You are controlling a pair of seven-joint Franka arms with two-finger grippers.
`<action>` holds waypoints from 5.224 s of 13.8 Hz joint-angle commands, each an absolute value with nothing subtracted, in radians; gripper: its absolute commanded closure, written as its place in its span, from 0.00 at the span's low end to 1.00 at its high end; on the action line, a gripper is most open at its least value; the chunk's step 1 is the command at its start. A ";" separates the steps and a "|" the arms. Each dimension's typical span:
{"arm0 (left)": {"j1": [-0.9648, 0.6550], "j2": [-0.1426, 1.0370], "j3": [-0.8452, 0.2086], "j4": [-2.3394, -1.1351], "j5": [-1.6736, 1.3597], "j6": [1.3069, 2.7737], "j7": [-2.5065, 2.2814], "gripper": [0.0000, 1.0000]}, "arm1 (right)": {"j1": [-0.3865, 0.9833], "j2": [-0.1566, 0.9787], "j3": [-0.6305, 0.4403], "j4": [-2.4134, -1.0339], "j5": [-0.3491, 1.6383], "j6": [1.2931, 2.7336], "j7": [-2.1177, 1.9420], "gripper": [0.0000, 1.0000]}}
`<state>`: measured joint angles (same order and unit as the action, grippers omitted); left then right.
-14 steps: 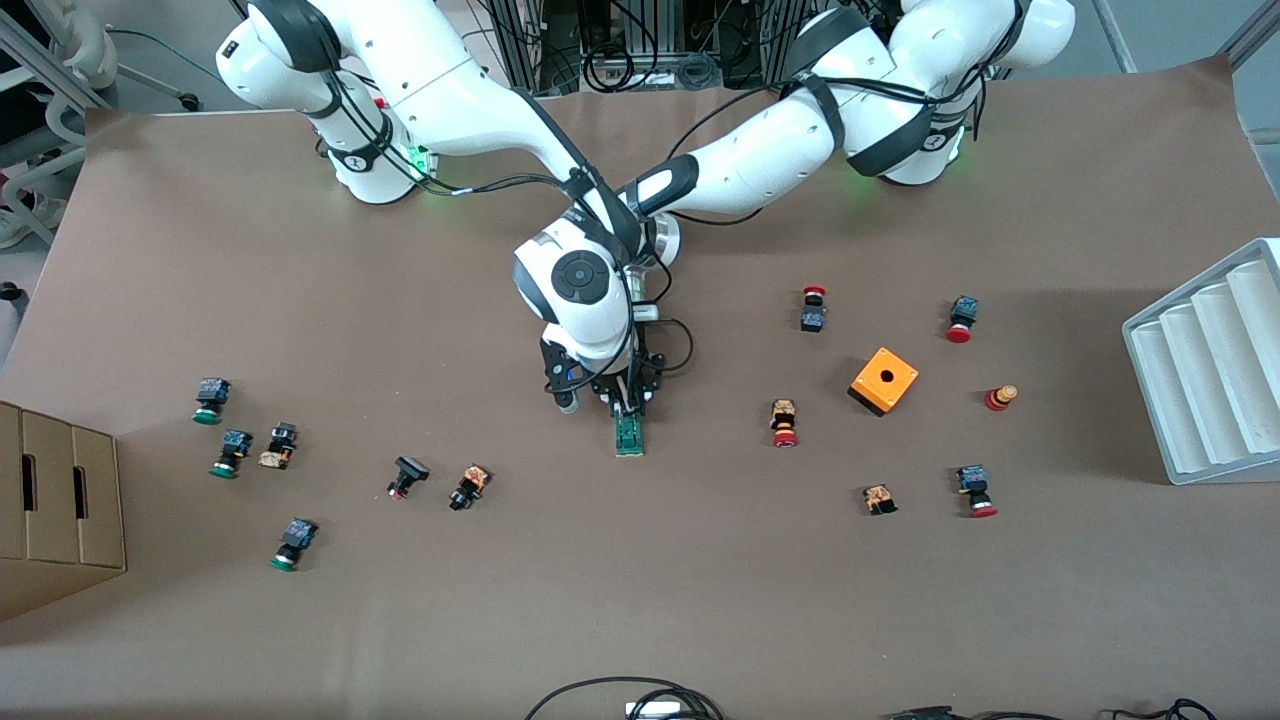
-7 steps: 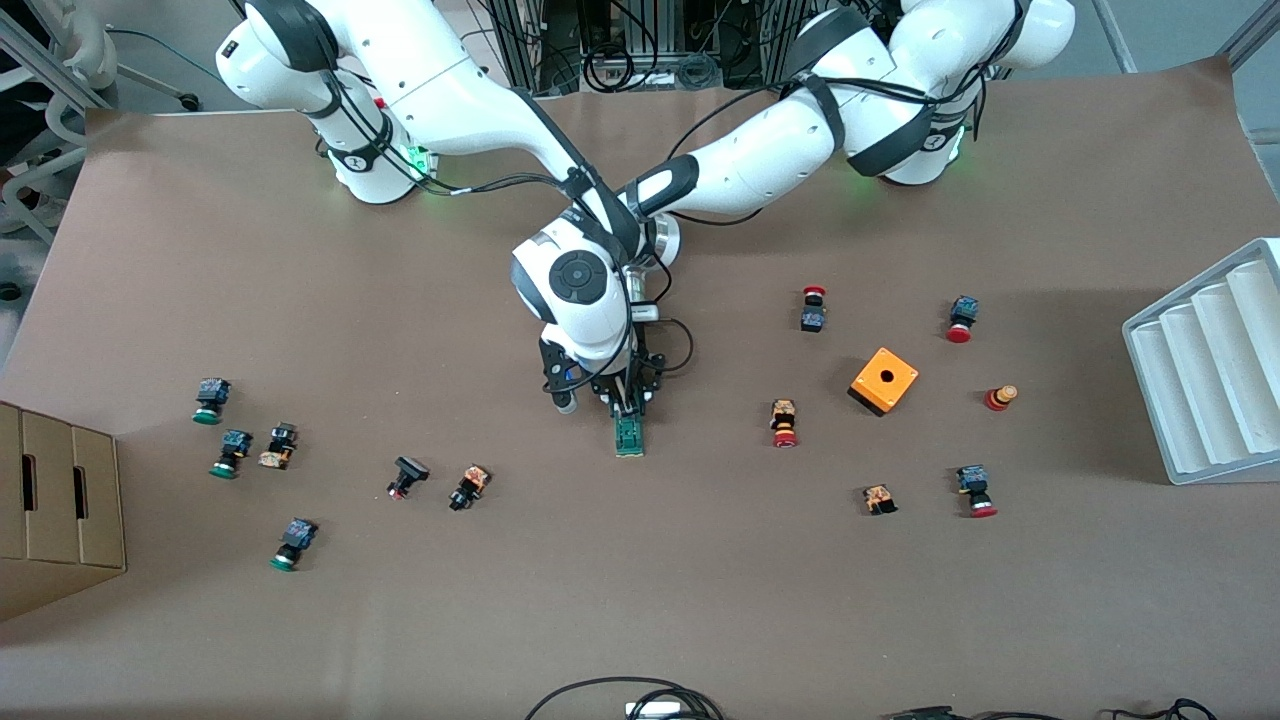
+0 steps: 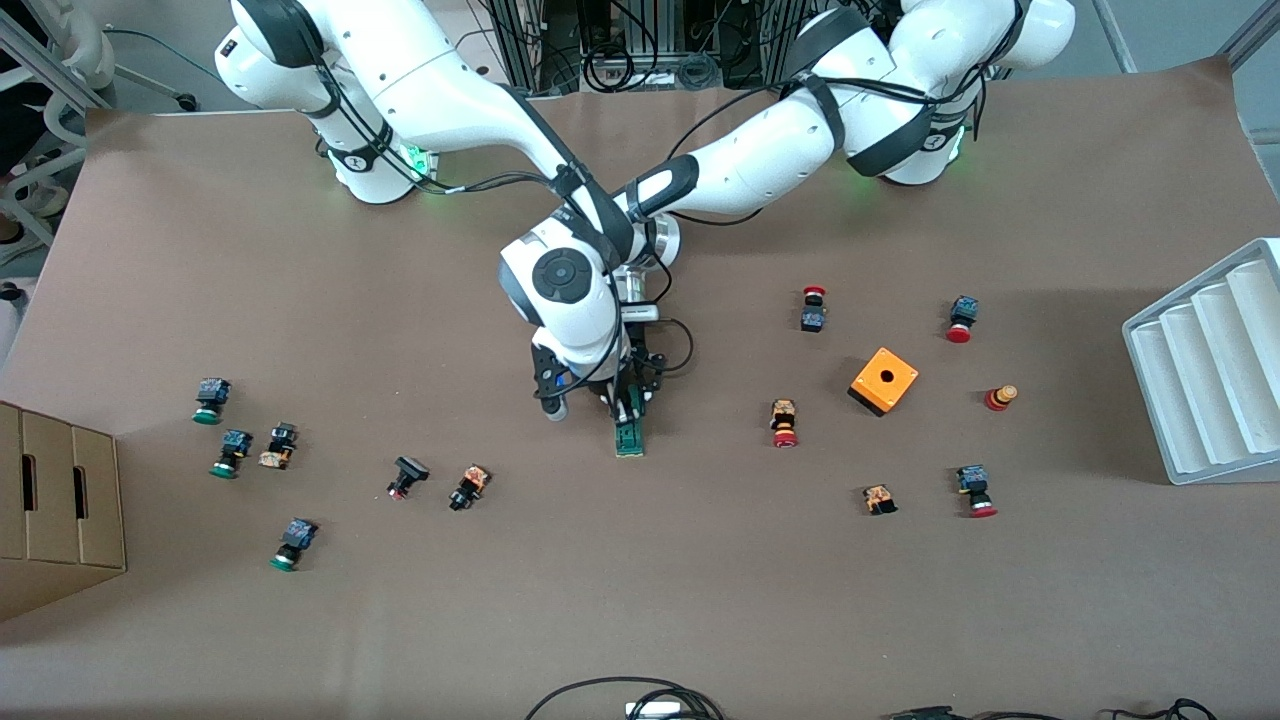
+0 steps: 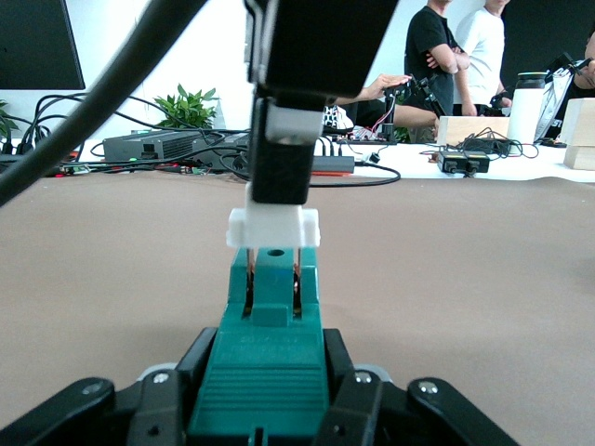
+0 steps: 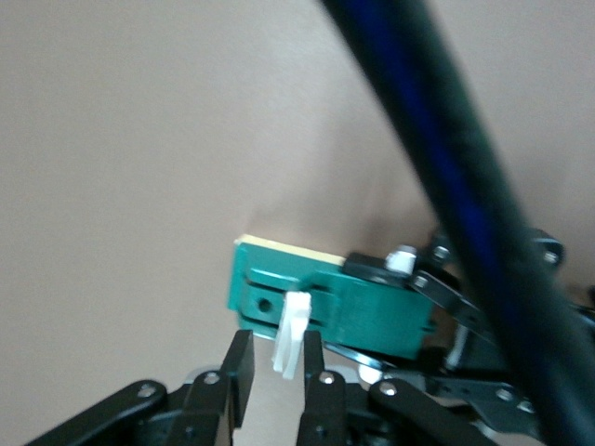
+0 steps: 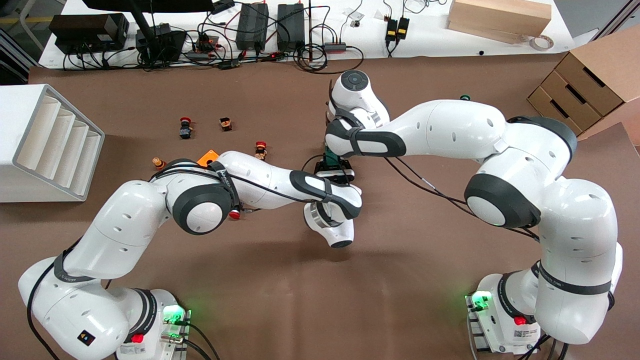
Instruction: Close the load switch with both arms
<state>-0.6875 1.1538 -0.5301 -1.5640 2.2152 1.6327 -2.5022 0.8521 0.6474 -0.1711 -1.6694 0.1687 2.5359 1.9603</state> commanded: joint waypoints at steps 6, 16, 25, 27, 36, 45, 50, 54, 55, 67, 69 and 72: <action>-0.690 1.177 -0.528 -1.534 2.243 1.632 -2.494 0.51 | 0.827 0.755 -0.179 -1.554 0.141 2.576 1.988 0.72; -0.690 1.177 -0.528 -1.534 2.243 1.632 -2.494 0.51 | 0.813 0.827 -0.181 -1.486 0.141 2.574 2.002 0.72; -0.690 1.177 -0.528 -1.534 2.243 1.632 -2.494 0.51 | 0.756 0.734 -0.170 -1.485 0.150 2.502 1.990 0.47; -0.690 1.178 -0.528 -1.534 2.243 1.632 -2.494 0.51 | 0.727 0.674 -0.169 -1.486 0.155 2.446 1.965 0.37; -0.689 1.175 -0.528 -1.534 2.238 1.637 -2.496 0.00 | 0.629 0.376 -0.179 -1.509 0.241 1.953 1.438 0.01; -0.696 1.089 -0.529 -1.557 2.140 1.643 -2.494 0.00 | 0.356 0.098 -0.178 -1.526 0.233 1.488 0.719 0.00; -0.703 0.974 -0.529 -1.603 2.015 1.690 -2.433 0.00 | 0.164 -0.009 -0.176 -1.528 0.154 1.371 0.271 0.00; -0.703 0.847 -0.529 -1.647 1.866 1.756 -2.325 0.00 | 0.068 -0.121 -0.135 -1.592 0.063 1.387 0.137 0.00; -0.704 0.812 -0.529 -1.649 1.809 1.784 -2.257 0.00 | 0.034 -0.141 -0.117 -1.603 0.043 1.399 0.086 0.00; -0.677 0.450 -0.529 -1.684 1.189 1.786 -1.545 0.00 | -0.054 -0.209 -0.115 -1.864 -0.005 1.704 -0.113 0.00; -0.663 0.408 -0.529 -1.701 1.132 1.786 -1.485 0.00 | -0.052 -0.198 -0.115 -1.852 -0.005 1.694 -0.114 0.00; -0.597 0.332 -0.532 -1.718 1.016 1.784 -1.398 0.00 | -0.051 -0.189 -0.115 -1.848 -0.005 1.700 -0.110 0.00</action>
